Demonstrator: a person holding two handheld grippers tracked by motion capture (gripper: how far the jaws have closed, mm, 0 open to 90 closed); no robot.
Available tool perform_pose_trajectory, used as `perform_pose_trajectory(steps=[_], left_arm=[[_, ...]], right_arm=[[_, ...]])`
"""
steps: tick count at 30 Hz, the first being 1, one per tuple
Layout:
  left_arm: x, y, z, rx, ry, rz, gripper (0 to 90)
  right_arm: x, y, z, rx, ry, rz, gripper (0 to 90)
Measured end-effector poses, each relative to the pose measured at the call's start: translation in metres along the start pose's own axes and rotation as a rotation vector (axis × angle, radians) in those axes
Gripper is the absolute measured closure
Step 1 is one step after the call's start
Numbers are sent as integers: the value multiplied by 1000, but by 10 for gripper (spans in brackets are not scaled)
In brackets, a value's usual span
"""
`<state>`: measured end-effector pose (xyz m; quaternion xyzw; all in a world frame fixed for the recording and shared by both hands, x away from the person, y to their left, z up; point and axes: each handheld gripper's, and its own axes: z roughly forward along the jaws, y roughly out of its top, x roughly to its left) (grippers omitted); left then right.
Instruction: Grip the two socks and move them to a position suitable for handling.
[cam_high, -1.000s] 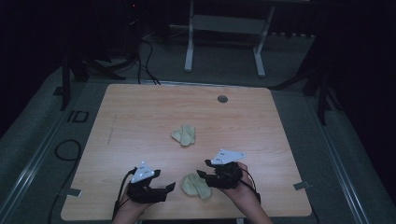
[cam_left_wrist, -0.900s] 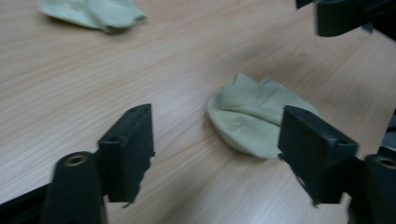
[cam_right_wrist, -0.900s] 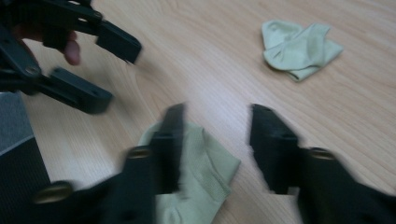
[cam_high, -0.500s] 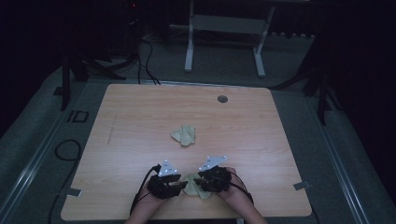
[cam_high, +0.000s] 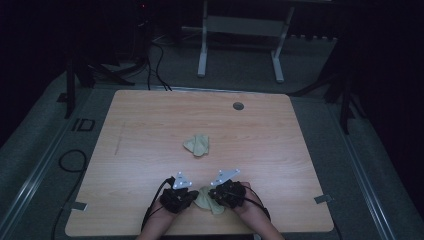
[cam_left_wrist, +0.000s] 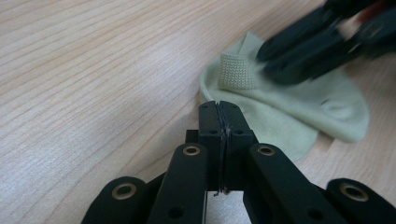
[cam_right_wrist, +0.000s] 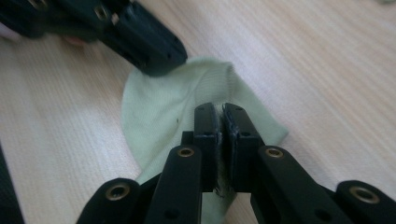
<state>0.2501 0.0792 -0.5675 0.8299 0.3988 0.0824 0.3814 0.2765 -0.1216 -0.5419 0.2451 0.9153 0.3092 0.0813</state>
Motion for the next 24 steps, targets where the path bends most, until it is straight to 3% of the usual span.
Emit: perform_pose_trajectory(steps=[8, 14, 18, 24], left_arm=[[0, 0, 0, -1, 6, -2, 887], [2, 0, 1, -1, 4, -8, 886], [1, 1, 1, 2, 10, 4, 887], [1, 1, 1, 1, 14, 8, 886]], right_arm=[[-6, 4, -44, -102, -52, 30, 845], [-18, -6, -74, -157, -98, 79, 844], [-27, -19, -82, -164, -116, 130, 841], [-37, -44, -76, -132, -126, 202, 836]])
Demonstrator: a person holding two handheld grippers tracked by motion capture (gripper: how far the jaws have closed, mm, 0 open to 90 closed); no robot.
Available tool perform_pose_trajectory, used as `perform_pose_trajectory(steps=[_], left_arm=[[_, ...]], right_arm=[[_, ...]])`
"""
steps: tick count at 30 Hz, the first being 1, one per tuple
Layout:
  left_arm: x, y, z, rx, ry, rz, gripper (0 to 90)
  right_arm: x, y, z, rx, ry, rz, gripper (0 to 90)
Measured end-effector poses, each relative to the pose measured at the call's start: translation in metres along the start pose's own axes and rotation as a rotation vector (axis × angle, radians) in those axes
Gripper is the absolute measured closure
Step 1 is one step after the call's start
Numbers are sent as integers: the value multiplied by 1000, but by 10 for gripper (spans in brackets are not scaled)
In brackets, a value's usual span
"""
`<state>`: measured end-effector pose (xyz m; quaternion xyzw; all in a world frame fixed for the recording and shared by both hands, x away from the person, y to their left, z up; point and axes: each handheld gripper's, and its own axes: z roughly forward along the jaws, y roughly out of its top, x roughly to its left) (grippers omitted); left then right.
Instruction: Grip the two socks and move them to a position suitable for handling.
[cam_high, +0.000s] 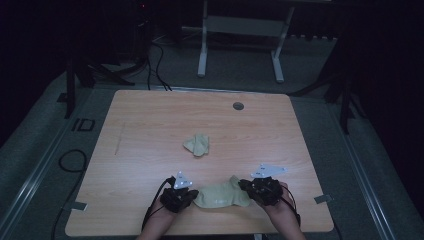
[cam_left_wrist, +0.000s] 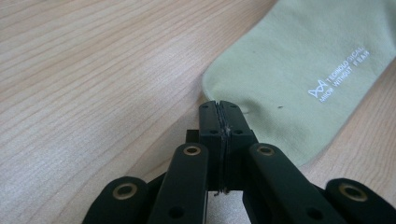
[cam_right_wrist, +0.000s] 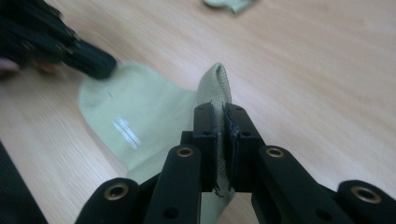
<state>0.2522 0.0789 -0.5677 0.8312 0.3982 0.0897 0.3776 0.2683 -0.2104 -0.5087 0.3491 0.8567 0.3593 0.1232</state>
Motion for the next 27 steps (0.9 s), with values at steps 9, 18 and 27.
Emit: perform_pose_trajectory(steps=[9, 18, 27], left_arm=[[-1, 1, 2, -6, -19, -8, 885], [-3, 0, 1, 0, -14, 6, 882], [-7, -2, 0, -2, -25, 13, 877]], right_arm=[[-16, -30, 18, 59, -13, 88, 830], [-17, -40, 23, 95, -65, 68, 692], [-18, -42, 21, 101, -88, 50, 637]])
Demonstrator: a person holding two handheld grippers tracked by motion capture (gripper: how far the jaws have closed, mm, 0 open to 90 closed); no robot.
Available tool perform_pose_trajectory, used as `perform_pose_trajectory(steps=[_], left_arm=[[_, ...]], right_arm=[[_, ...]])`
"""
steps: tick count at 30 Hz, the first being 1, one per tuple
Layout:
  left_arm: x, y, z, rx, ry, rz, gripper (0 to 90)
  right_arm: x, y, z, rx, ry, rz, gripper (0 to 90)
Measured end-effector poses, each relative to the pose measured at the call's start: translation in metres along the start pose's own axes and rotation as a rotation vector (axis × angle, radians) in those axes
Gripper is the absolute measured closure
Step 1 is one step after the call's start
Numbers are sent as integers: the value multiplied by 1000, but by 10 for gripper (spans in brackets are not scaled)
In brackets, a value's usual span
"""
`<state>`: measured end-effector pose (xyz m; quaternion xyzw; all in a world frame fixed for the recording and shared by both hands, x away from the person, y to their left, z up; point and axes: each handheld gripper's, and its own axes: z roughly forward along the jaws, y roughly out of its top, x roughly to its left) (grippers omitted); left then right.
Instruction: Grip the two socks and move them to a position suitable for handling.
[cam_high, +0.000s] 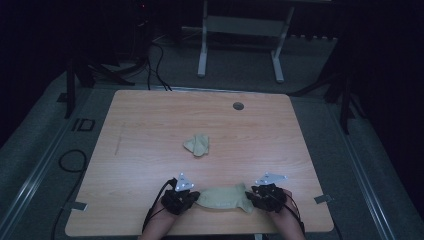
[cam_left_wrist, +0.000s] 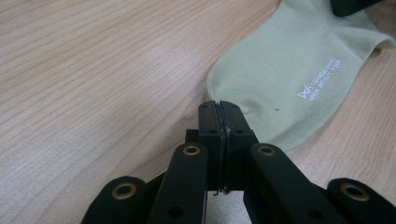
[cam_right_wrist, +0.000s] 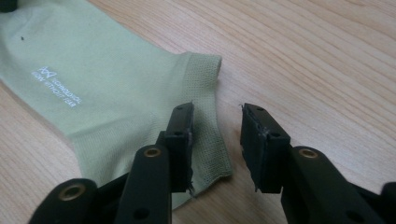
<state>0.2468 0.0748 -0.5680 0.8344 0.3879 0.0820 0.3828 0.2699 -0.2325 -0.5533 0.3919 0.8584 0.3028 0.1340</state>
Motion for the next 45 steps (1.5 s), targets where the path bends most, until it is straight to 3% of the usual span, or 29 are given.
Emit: perform_pose_trajectory(steps=[3, 6, 11, 13, 19, 21, 27, 30, 34, 40, 44, 45], left_arm=[[-2, 1, -2, -26, -28, 3, 738], [-4, 3, -6, -45, -23, 13, 635], [0, 1, -18, -79, -19, 11, 562], [1, -2, -23, -95, -21, 21, 511], [8, -12, -38, -103, 10, 49, 498], [12, -16, -42, -102, 20, 38, 498], [23, -31, -49, -113, -4, -28, 431], [23, -36, -53, -123, -13, -32, 412], [23, -39, -56, -112, 5, -12, 411], [28, -40, -55, -116, 27, -32, 364], [30, -40, -52, -109, 35, -50, 236], [30, -40, -51, -111, 41, -50, 151]], right_arm=[[-1, 1, -4, -10, -8, 7, 645], [1, 6, -11, -40, 23, 20, 636], [6, 24, -23, -87, 53, -2, 565], [8, 34, -23, -97, 46, -6, 589], [14, 71, -17, -98, 83, -37, 527], [16, 85, -13, -105, 95, -52, 514], [24, 126, 5, -106, 110, -86, 510], [27, 145, 15, -102, 107, -99, 512], [28, 167, 35, -80, 96, -108, 515], [28, 192, 70, -30, 62, -103, 498], [25, 204, 95, 0, 47, -79, 477], [25, 206, 101, 8, 44, -73, 474]])
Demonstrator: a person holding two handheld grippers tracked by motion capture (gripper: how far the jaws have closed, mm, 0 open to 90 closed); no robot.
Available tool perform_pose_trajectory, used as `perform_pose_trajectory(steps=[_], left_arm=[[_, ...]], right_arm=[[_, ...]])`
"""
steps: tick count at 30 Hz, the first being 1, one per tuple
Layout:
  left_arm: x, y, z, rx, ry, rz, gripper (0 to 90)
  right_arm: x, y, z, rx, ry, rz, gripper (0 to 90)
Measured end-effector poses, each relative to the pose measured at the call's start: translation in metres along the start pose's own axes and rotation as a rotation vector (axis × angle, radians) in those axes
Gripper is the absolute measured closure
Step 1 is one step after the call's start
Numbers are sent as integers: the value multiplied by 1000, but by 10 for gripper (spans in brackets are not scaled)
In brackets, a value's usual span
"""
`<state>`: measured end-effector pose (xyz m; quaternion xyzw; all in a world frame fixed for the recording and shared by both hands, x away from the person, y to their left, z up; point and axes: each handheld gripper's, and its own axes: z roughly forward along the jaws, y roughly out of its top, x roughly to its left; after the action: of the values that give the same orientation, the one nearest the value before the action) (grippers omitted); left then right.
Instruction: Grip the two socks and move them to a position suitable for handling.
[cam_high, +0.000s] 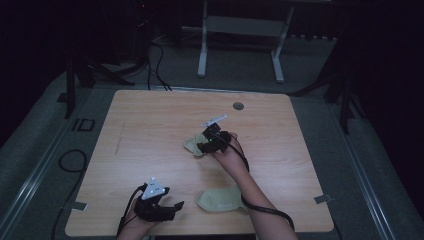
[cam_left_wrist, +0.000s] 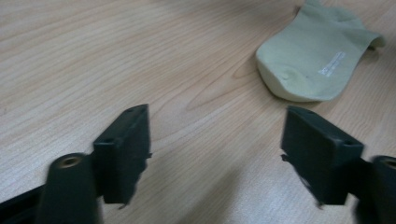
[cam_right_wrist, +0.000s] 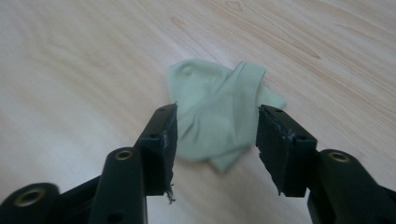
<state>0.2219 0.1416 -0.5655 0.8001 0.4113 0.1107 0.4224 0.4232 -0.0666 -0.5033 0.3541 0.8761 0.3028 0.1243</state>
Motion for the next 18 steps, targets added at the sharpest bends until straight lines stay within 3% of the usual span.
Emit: perform_pose_trajectory(steps=[3, 7, 14, 17, 18], left_arm=[[1, -1, 2, 10, 1, -2, 73], [-1, 0, 1, 3, 12, -3, 73], [1, -3, 2, 15, 17, -11, 73], [1, -3, 2, 16, 19, -11, 74], [1, -3, 3, 19, 19, -10, 73]], right_arm=[[0, 4, 17, 31, -12, 8, 464], [0, 7, 38, 66, -45, 25, 450], [1, 5, 60, 64, -58, 61, 412], [4, 6, 62, 66, -53, 36, 470], [4, 6, 62, 66, -42, 28, 529]])
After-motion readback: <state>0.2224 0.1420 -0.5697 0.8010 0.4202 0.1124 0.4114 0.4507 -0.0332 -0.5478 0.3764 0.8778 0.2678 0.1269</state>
